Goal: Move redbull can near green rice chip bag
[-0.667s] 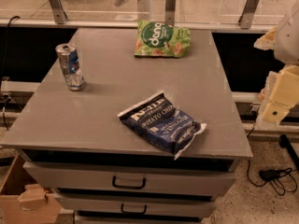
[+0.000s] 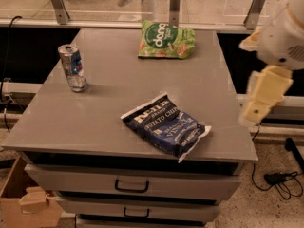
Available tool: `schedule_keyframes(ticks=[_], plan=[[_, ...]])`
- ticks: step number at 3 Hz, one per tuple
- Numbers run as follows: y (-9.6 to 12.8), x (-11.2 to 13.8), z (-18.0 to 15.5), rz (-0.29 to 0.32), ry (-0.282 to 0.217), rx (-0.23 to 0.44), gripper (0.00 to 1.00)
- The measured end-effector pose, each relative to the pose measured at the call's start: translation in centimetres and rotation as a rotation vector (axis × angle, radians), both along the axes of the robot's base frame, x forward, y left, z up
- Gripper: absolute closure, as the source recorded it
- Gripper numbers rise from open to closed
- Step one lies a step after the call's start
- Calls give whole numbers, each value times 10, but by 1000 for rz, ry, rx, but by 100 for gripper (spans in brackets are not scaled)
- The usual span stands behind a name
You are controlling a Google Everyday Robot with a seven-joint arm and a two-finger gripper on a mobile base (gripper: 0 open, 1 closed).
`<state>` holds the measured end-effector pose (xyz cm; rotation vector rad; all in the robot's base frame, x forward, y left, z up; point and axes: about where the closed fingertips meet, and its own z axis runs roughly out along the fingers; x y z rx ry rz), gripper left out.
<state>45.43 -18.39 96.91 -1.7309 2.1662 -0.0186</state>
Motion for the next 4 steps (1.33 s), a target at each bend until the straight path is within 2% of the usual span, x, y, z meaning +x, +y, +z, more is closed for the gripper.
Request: schedule_keyframes(ticks=[1, 2, 3, 4], plan=[[76, 34, -13, 109, -14, 120, 0], [185, 59, -8, 257, -48, 249, 0], [185, 59, -8, 257, -48, 249, 0], [197, 71, -18, 234, -68, 283, 0]])
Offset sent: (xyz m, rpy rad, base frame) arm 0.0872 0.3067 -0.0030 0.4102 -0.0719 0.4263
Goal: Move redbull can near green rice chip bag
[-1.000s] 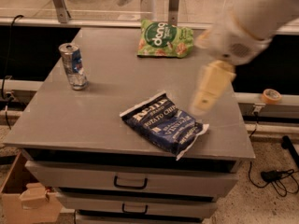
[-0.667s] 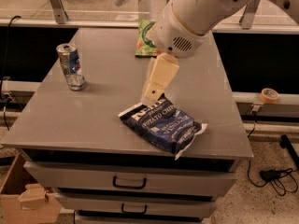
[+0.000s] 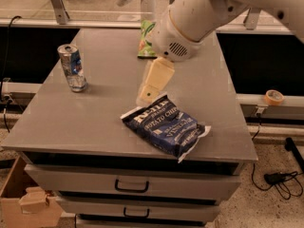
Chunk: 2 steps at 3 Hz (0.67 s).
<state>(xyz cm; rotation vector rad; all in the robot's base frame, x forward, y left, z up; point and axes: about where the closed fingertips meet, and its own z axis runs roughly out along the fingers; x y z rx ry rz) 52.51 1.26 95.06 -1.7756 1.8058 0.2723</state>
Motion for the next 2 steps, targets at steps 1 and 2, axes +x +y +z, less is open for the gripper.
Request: schedule_keyframes(ticks=[1, 2], plan=[[34, 29, -22, -5, -12, 85, 0], [79, 62, -46, -3, -2, 206, 0]])
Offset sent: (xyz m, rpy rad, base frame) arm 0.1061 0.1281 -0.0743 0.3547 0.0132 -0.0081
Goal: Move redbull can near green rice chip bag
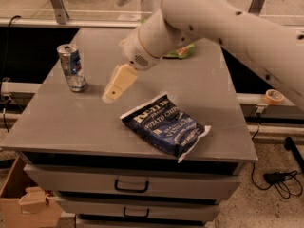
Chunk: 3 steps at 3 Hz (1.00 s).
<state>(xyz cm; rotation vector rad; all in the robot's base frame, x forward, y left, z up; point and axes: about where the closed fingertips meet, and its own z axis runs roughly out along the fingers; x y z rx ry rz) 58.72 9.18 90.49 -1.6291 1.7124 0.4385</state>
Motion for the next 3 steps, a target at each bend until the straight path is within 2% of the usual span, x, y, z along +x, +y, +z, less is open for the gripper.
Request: schedule_keyframes(ticks=[1, 2, 3], plan=[[46, 27, -18, 20, 18, 100, 0], [83, 49, -30, 26, 68, 176, 0], [111, 52, -37, 30, 153, 212, 0]])
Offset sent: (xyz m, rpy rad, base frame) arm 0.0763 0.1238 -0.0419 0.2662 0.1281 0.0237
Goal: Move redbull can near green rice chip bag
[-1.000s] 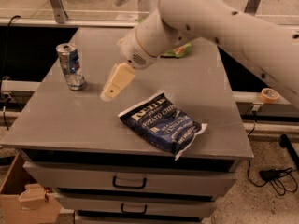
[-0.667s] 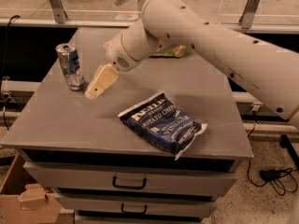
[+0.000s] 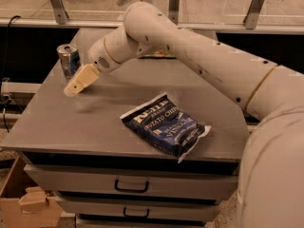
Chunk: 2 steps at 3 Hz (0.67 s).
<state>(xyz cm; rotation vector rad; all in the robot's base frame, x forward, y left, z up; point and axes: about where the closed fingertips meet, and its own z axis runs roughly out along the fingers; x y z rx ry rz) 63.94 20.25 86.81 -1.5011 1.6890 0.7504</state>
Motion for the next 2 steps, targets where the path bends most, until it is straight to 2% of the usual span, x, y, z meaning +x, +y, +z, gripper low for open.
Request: schedule_keyframes(ticks=[1, 2], plan=[[17, -3, -4, 6, 63, 39, 19], [17, -4, 0, -7, 91, 81, 42]])
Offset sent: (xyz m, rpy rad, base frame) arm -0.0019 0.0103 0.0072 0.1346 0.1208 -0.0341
